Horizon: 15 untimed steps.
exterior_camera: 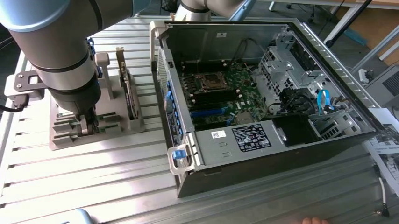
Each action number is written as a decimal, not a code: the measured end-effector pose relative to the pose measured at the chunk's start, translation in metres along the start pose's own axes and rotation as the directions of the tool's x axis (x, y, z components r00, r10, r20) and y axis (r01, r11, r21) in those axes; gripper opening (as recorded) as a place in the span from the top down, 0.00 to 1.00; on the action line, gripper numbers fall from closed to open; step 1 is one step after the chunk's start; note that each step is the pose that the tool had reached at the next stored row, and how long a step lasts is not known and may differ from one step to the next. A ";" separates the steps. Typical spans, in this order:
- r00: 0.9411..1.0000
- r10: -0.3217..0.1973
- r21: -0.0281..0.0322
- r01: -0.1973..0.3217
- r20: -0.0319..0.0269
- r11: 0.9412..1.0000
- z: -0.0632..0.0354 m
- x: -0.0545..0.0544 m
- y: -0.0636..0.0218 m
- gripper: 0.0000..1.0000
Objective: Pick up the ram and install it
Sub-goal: 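Pick up the ram and move it above insertion slot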
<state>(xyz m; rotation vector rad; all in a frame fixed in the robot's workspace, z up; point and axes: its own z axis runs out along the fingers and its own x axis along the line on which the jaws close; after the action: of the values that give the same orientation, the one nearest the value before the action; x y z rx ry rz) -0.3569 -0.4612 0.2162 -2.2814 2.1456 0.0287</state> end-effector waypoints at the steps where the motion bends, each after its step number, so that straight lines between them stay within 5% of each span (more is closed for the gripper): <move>1: 1.000 0.000 0.000 0.000 0.000 1.000 0.0000 0.000 0.0000 0.76; 15: 1.000 0.000 0.000 0.000 0.000 1.000 0.0022 0.000 -0.0030 0.76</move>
<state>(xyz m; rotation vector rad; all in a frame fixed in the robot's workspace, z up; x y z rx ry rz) -0.3539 -0.4608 0.2140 -2.2811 2.1458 0.0287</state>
